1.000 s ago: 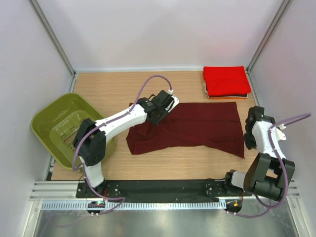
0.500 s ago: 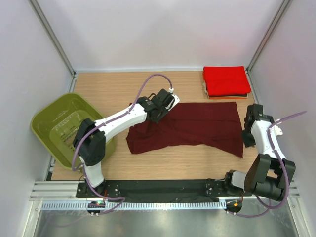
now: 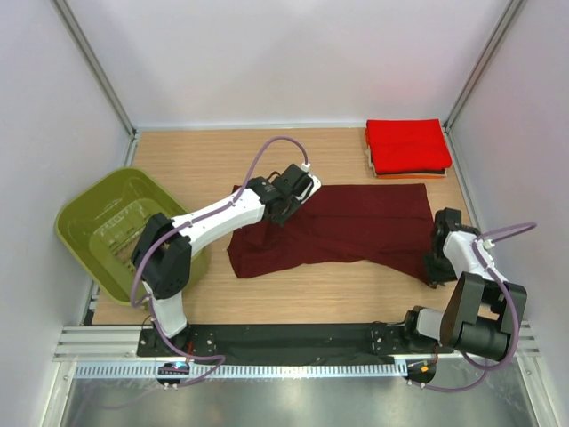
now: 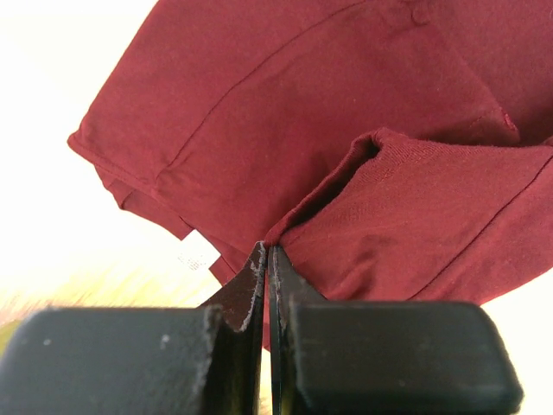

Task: Fold and stack the t-shirts
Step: Fold the tshirt

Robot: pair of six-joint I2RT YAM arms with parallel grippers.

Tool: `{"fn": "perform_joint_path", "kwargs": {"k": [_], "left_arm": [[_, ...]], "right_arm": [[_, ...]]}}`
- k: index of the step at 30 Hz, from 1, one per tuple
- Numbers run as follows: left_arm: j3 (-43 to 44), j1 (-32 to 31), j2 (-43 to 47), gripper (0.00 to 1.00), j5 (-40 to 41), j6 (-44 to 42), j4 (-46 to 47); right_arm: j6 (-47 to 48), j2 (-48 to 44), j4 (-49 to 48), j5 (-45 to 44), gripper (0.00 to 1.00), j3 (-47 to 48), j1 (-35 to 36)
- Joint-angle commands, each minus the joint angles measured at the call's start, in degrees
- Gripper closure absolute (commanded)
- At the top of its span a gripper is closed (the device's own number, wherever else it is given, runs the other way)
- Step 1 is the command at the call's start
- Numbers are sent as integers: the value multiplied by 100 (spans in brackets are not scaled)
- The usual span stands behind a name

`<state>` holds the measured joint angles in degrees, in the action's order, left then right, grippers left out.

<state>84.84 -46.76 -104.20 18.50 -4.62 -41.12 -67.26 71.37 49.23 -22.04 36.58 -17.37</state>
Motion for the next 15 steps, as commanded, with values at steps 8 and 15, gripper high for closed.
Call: {"fn": "perform_joint_path", "kwargs": {"k": [8,15], "left_arm": [[68,9,93,100,171,-4,-150],[121,9,-100,100,198,-39,-124]], "right_arm": [[-164,-141,-353,-72,54,-256,5],[-217,-457,657,-318,54,148,5]]}}
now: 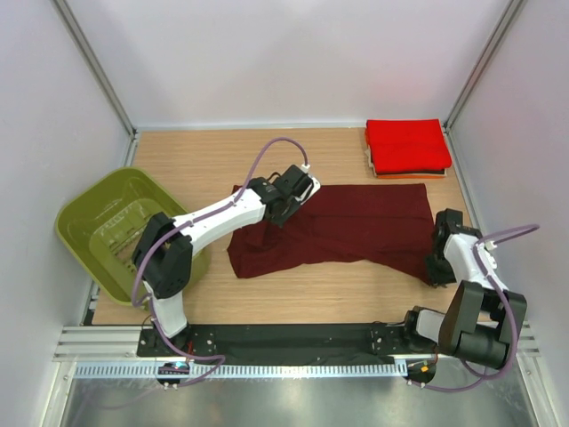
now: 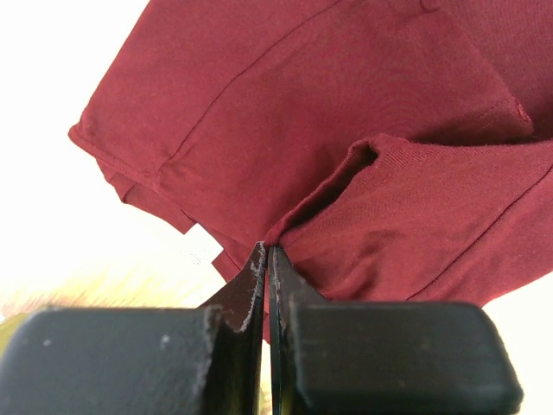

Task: Fold and stack the t-shirts
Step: Fold the tshirt

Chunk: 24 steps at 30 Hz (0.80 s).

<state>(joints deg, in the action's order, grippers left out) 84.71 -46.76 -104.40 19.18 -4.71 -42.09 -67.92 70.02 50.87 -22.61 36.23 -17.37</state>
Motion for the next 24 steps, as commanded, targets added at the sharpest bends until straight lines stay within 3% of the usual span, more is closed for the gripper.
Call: {"fn": "perform_joint_path", "kwargs": {"k": [1,17,24], "left_arm": [[151,1,-89,100,113,-21,-36],[151,1,-98,100,51,14,-89],[187,1,-107,100,42,67,-81]], "right_arm": [[-169,-505,503,-253,54,139,14],[-204,-665,-244,-586,55,-634,-4],[-116,-577,-700,-578,79,-687,-4]]}}
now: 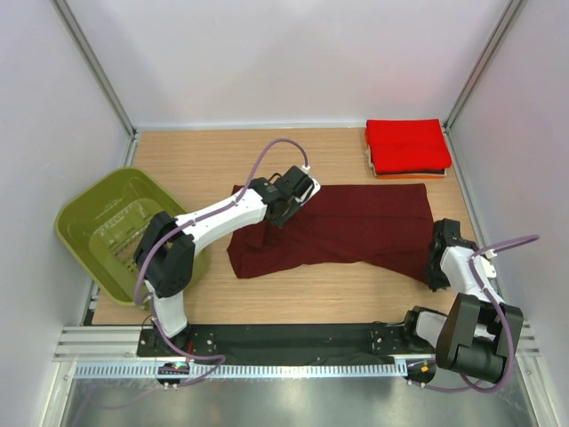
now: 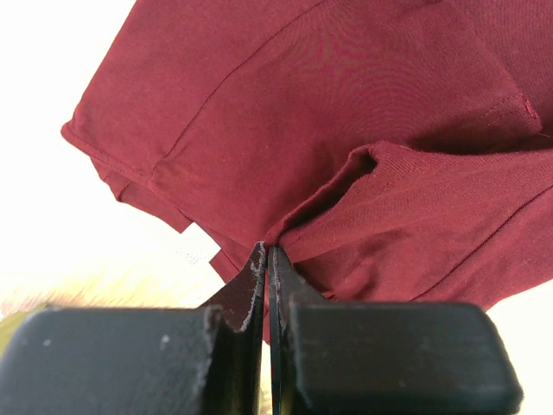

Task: Fold and stack the t-shirts
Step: Fold the tshirt

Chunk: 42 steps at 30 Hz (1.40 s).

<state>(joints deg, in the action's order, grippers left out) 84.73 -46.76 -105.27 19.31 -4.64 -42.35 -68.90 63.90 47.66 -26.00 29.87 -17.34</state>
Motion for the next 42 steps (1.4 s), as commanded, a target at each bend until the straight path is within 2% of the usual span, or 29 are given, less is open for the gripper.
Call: {"fn": "perform_joint_path", "kwargs": {"k": [1,2,3,4,10,16,21,28,34,42], "left_arm": [[184,1,-11,100,29,60,-46],[184,1,-2,100,29,51,-45],[176,1,24,100,38,51,-45],[176,1,51,100,38,51,-45],[140,1,191,100,108,25,-10],[211,-8,437,100,275,60,-142],[290,-79,508,100,749,-124,-309],[211,-79,543,100,846,-142,-90],[184,-8,403,100,908,-283,16],[316,211,25,100,549,-397,60]], "right_arm": [[-35,131,-389,-222,82,-69,-6],[-35,166,-389,-221,86,-86,-6],[-44,210,-380,-239,97,-86,3],[8,185,-424,-230,99,-104,3],[271,-202,-47,-555,99,124,3],[825,-220,542,-669,99,923,38],[1151,-123,762,-749,99,1617,161],[1344,578,807,-819,99,2760,477],[1757,1212,367,-669,99,3077,907],[2162,2099,-178,-678,99,3183,952]]}}
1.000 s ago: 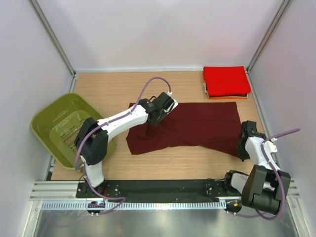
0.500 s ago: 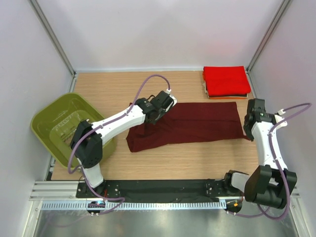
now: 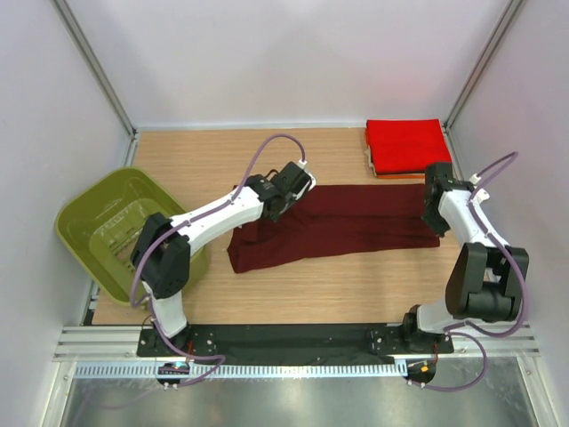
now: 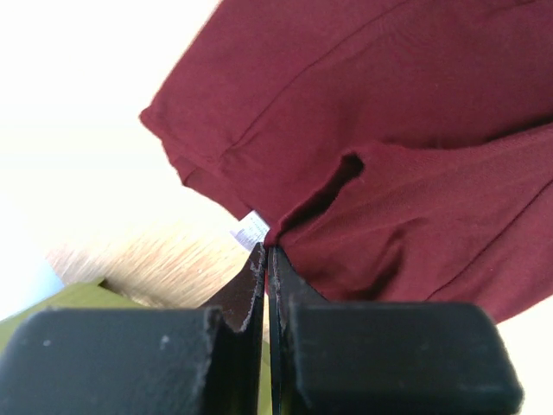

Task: Fold and stack the t-shirts
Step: Fold the tshirt

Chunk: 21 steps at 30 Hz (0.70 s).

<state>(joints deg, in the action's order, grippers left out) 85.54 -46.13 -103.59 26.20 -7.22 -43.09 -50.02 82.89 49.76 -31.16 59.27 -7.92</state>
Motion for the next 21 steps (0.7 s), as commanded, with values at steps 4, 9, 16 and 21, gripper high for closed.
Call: {"fn": "perform_joint_path", "kwargs": {"k": [4,9,16,21], "left_arm": [[515,201,-424,100,-246,-86,91],[701,218,-758,100,-334,-33,20],[842,236,-970,100,-133,54,-24],[1166,350,-1172,95,192,186,-199]], "right_arm": [[423,691,-423,-145,99,550,10],[598,1176,-450,57,99,928,10],[546,1598,-353,92,96,1289,10],[546,1677,-265,75,88,1491,10]]}}
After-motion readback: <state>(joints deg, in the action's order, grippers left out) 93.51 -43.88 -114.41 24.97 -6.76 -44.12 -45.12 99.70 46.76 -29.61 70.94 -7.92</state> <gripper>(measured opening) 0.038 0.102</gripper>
